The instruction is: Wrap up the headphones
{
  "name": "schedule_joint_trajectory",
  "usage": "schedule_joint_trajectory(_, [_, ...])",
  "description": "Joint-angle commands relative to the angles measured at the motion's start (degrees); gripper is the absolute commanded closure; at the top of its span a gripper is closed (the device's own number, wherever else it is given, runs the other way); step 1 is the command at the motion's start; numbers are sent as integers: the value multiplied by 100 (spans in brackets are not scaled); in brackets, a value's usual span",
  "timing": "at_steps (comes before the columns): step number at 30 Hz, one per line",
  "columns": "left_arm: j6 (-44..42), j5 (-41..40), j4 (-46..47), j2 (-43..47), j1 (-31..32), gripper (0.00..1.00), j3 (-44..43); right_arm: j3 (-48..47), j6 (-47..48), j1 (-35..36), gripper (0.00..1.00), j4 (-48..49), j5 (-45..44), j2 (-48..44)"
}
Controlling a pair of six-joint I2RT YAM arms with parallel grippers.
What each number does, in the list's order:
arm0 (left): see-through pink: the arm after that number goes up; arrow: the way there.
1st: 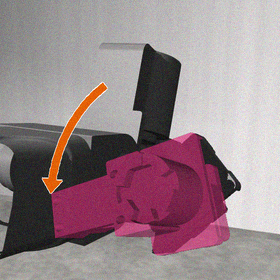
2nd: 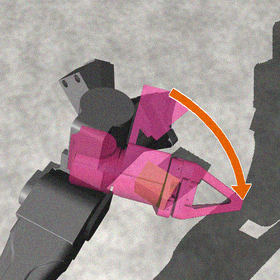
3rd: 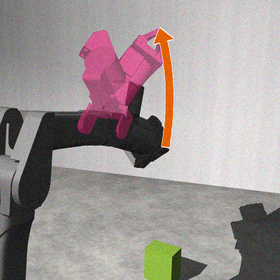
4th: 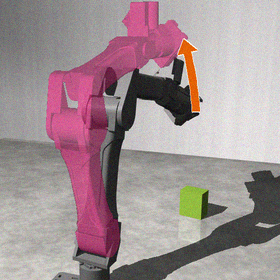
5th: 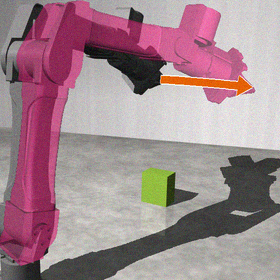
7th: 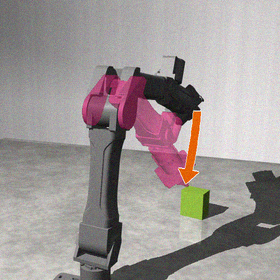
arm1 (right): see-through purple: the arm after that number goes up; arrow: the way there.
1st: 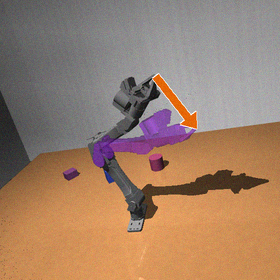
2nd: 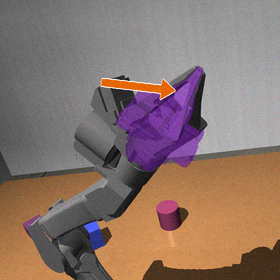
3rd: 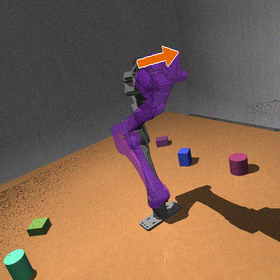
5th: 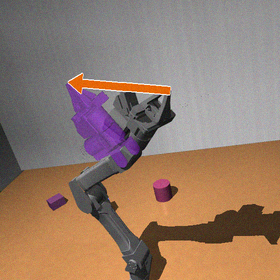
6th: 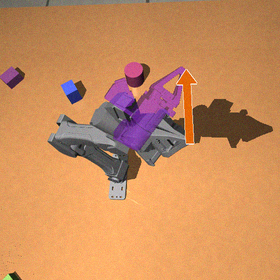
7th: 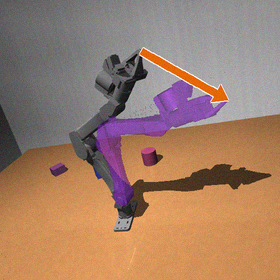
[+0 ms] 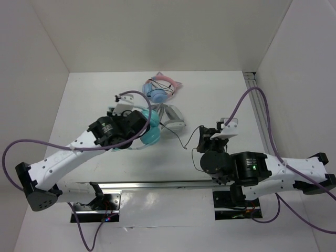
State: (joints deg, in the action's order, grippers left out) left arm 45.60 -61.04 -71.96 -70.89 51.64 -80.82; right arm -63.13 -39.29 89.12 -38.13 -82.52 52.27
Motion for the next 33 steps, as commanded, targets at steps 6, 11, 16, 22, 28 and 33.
schedule_joint_trajectory(6, [-3847,2769,3408,-3,-31,100,901,-85,3664,44,100,2477,709,-112])
schedule_joint_trajectory(11, [-4286,3580,3408,-144,381,100,901,-155,4025,44,100,2556,1142,-217])
schedule_joint_trajectory(16, [-4665,4529,3339,-83,1058,100,1050,-278,4219,44,100,2451,1326,-42])
schedule_joint_trajectory(22, [-4666,5583,3338,233,1112,100,998,81,4044,-781,100,2372,1572,143])
schedule_joint_trajectory(28, [-4719,6499,3514,875,1164,100,928,188,3236,-2240,100,1933,2239,608])
schedule_joint_trajectory(33, [-4719,6667,3303,604,1296,100,795,-172,2795,-2813,100,1493,2627,1258])
